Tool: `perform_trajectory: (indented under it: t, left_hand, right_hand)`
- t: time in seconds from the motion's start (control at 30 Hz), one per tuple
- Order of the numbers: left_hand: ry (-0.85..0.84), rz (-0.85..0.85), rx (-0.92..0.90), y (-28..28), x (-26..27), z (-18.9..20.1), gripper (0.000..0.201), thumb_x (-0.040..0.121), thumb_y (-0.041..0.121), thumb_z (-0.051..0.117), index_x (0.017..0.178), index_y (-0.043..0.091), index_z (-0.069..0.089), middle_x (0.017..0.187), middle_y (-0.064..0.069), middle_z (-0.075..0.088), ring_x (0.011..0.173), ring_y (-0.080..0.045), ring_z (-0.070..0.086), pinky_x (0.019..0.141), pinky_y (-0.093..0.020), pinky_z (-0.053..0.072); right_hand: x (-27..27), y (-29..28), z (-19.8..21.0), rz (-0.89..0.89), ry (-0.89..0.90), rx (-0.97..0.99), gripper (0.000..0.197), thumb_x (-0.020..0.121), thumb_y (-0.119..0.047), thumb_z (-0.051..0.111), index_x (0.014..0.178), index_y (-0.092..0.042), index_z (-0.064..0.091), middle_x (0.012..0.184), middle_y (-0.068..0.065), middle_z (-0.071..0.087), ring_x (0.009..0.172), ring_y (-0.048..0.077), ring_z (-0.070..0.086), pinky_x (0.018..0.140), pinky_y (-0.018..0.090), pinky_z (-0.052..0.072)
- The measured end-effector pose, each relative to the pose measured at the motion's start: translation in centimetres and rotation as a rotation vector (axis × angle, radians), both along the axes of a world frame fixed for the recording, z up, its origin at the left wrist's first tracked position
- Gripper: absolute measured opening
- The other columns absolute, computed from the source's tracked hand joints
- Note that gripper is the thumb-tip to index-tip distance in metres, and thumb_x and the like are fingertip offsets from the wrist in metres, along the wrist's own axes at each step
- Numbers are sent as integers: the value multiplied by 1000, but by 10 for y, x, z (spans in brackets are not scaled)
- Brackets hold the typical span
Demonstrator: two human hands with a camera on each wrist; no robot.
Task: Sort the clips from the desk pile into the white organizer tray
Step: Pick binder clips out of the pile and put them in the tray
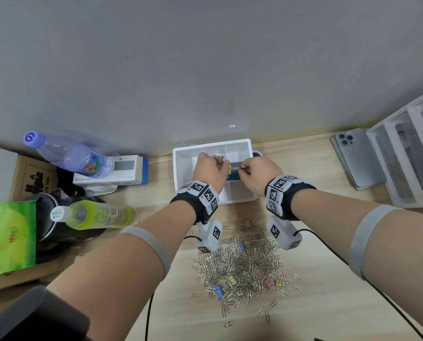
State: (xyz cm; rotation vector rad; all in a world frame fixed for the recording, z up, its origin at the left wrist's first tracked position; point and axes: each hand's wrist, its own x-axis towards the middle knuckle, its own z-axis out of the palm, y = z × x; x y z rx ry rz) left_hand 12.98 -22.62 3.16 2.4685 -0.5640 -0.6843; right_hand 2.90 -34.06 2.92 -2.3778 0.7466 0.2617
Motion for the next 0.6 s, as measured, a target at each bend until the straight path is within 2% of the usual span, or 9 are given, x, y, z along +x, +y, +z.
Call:
perform_trajectory:
  t: [0.07, 0.2, 0.27, 0.37, 0.43, 0.47, 0.53, 0.6]
  left_hand:
    - [-12, -4, 3, 1, -1, -3, 24, 93, 30, 58, 82, 9, 54, 110, -15, 54, 78, -23, 59, 83, -27, 49]
    - [-20, -5, 16, 8, 2, -10, 32, 91, 37, 58, 86, 7, 67, 101, -10, 58, 79, -22, 63, 72, -23, 45]
    - [-37, -34, 43, 11, 4, -12, 36, 87, 45, 54, 75, 14, 68, 88, -7, 60, 72, -21, 61, 64, -23, 43]
    - [-45, -19, 47, 13, 3, -8, 44, 81, 53, 51, 51, 21, 52, 66, -3, 52, 53, -18, 48, 49, -22, 32]
    - [-33, 1, 35, 13, 1, -4, 50, 80, 55, 50, 46, 20, 44, 62, -2, 45, 49, -18, 42, 48, -23, 30]
    - [-25, 10, 27, 14, 1, -3, 48, 80, 57, 48, 49, 20, 49, 65, -2, 49, 51, -18, 45, 50, -23, 34]
    - [-29, 16, 23, 16, 1, -2, 42, 83, 54, 46, 74, 19, 67, 87, -2, 60, 67, -18, 57, 63, -26, 47]
    - [-16, 41, -7, 18, 2, -4, 33, 88, 44, 49, 98, 17, 67, 105, -1, 56, 82, -19, 61, 80, -30, 51]
  right_hand:
    - [1, -1, 0, -8, -11, -13, 26, 91, -28, 49, 78, -12, 66, 71, 4, 64, 67, 25, 58, 62, 34, 52]
    - [3, -3, -1, -13, -24, -11, 24, 90, -27, 50, 81, -14, 67, 73, 4, 64, 69, 25, 58, 62, 33, 52]
    - [3, -3, -3, -12, -36, -11, 22, 91, -26, 50, 80, -15, 66, 70, 2, 62, 68, 25, 57, 61, 32, 50]
    - [3, 0, -6, -18, -54, 0, 20, 92, -25, 49, 85, -19, 67, 65, -3, 58, 66, 23, 56, 60, 31, 49]
    - [4, 1, -8, -26, -76, 15, 21, 93, -23, 48, 92, -19, 69, 66, -4, 60, 68, 23, 57, 62, 32, 51]
    - [4, 2, -8, -29, -89, 23, 21, 93, -22, 48, 96, -19, 69, 69, -2, 62, 70, 24, 59, 64, 33, 51]
    - [5, 2, -10, -57, -116, 37, 23, 94, -22, 47, 107, -19, 66, 81, 1, 68, 79, 25, 63, 70, 34, 52]
    - [6, 1, -12, -107, -126, 65, 27, 95, -24, 47, 119, -19, 59, 87, 1, 68, 83, 25, 63, 75, 34, 52]
